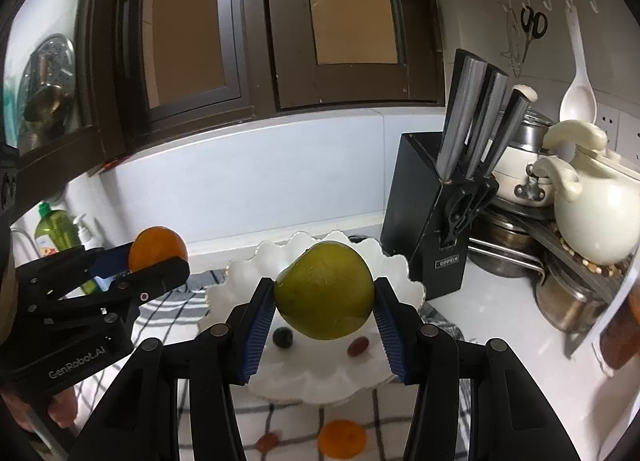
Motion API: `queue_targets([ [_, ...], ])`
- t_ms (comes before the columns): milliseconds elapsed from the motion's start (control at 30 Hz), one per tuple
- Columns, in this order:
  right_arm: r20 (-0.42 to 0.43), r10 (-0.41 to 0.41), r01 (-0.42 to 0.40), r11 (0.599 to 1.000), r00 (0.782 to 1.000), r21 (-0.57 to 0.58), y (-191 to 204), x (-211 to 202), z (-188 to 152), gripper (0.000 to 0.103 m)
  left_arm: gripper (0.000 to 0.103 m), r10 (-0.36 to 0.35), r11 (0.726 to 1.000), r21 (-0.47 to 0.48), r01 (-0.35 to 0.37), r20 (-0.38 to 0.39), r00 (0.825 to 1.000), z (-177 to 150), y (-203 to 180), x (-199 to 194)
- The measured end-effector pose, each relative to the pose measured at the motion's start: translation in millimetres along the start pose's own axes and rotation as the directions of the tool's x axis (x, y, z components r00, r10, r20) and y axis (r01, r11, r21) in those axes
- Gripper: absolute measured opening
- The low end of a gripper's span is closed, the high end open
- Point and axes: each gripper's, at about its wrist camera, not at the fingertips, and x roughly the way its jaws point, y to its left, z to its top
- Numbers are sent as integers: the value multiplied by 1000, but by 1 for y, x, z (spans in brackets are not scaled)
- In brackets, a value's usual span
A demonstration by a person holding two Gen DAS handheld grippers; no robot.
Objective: Organize fruits
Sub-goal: 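Carry the orange in the left gripper over the bowl while the right carries the pear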
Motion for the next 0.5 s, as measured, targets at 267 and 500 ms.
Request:
queue_targets([
  [267, -62, -2, 2, 1000, 998, -6, -12, 45, 15, 51, 42, -3, 1000, -23, 2, -47, 999, 16, 9, 41],
  [500, -144, 3, -4, 1000, 990, -7, -24, 89, 23, 51, 42, -9, 1000, -30, 5, -128, 992, 21, 14, 87],
])
